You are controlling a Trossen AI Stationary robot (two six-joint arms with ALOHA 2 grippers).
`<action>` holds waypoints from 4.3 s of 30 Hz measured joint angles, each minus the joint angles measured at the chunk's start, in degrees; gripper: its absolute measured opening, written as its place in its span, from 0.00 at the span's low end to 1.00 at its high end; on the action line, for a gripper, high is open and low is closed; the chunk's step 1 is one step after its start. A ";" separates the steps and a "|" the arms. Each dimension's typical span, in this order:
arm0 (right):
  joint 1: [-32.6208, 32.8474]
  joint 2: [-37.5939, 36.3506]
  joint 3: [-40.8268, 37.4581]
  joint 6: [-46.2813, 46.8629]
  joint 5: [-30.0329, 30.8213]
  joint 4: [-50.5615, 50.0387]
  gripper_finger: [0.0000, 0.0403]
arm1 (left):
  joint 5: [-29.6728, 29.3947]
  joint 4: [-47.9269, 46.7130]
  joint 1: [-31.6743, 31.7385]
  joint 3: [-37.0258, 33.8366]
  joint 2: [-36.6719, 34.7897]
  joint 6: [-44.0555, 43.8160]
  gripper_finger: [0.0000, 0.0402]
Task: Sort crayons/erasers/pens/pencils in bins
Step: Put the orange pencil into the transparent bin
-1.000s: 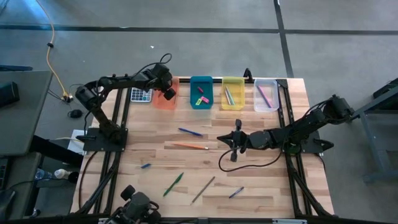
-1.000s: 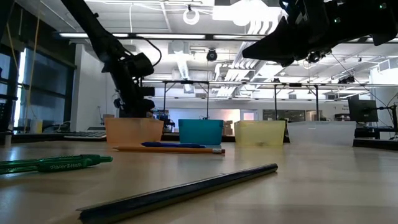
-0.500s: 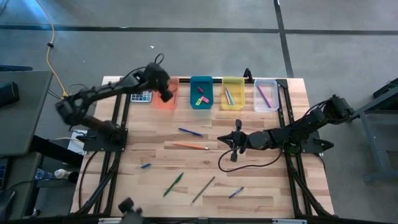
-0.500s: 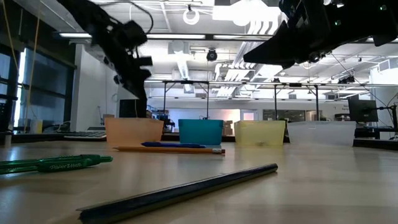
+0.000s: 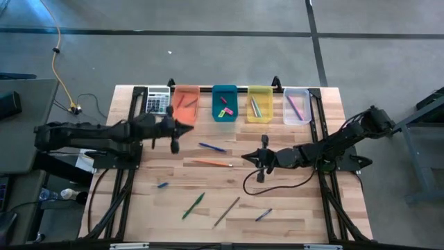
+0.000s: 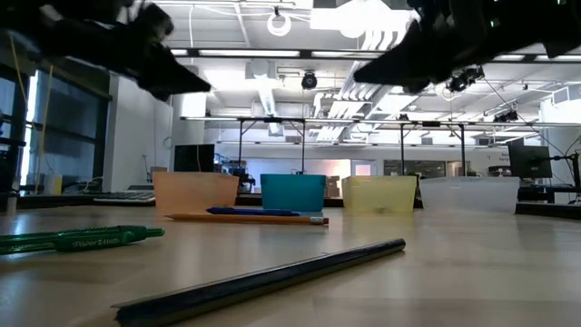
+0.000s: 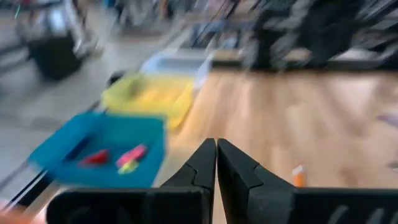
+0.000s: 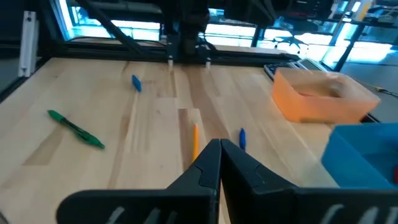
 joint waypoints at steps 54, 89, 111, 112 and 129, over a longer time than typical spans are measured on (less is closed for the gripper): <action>-11.36 47.29 59.28 16.70 -18.43 -70.24 0.20 | -3.57 20.13 -8.12 -12.52 -2.83 0.47 0.02; -13.20 22.12 58.89 44.44 1.25 -121.42 0.03 | -3.06 21.44 -8.14 -12.52 -2.83 0.42 0.02; -52.13 -6.99 12.06 29.54 5.00 -90.39 0.03 | -2.13 21.68 -8.14 -12.50 -2.83 -0.63 0.02; -53.48 -6.79 11.48 27.94 4.75 -87.83 0.03 | -2.15 21.68 -8.14 -12.50 -2.81 -0.63 0.02; -60.73 -2.03 10.87 19.54 4.76 -78.68 0.03 | -2.33 21.66 -8.14 -12.50 -2.83 -0.61 0.02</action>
